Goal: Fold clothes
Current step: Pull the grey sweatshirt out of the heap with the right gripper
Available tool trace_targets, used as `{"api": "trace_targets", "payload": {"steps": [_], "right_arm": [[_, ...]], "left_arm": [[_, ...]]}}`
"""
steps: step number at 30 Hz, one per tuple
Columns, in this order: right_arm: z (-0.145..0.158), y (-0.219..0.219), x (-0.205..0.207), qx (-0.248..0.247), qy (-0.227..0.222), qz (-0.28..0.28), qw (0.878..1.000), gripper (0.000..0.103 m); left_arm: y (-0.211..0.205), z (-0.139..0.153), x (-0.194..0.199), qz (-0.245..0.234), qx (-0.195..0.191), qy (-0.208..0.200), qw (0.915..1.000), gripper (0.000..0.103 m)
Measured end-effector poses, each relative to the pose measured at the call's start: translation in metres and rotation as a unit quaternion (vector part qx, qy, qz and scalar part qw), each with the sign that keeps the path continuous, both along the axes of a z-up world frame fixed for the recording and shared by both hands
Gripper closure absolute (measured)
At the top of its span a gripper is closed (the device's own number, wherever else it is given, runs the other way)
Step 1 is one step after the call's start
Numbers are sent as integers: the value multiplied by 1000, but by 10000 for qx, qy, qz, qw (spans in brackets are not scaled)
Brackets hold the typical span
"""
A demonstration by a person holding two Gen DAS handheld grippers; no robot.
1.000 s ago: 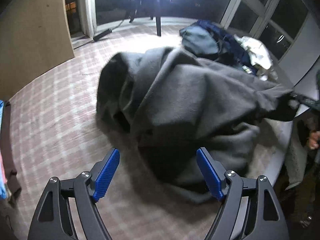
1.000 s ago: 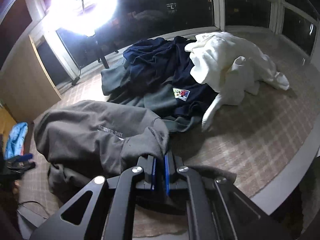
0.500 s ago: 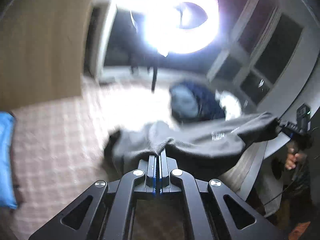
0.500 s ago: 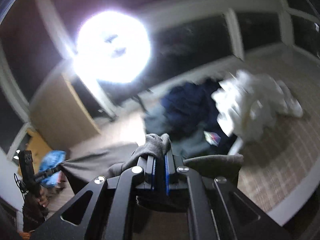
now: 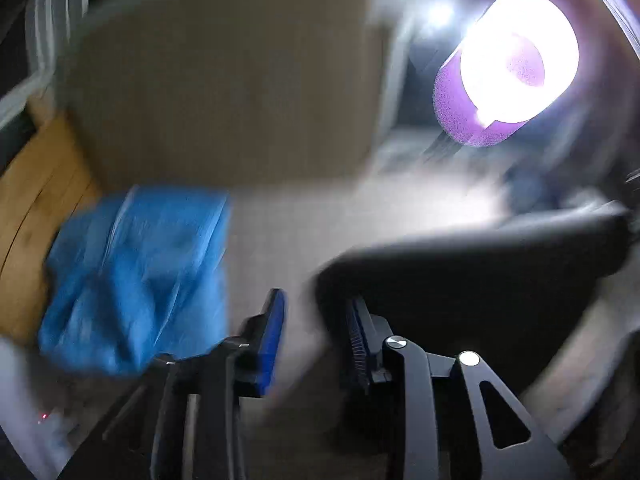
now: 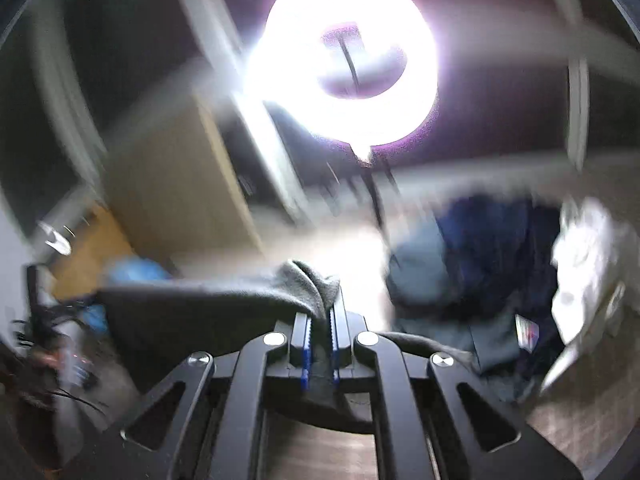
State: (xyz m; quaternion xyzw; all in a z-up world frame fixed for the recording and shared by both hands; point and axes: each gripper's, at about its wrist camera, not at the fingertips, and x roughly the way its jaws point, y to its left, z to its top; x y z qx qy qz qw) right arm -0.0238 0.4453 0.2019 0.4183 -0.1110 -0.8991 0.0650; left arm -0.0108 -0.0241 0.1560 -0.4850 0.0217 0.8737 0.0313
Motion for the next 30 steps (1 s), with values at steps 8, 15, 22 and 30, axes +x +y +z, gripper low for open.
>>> {"api": "trace_targets", "payload": {"steps": [8,15,22,30], "right_arm": [[-99,11,-5,337,-1186,-85,9923,68],[-106,26,0,127,-1198,-44,9927,48],[-119,10,-15,-252,-1026,-28,9944,95],[-65,-130,-13,-1792,-339,1209,9758,96]], "left_arm": [[60,-41,66,-810,1344,-682,9853,46],[128,-64,67,-1371,1190,-1089,9773,44],[102,-28,56,-1079,1144,-615,9856,44],[-11,15,92,364,952,88,9948,44]]}}
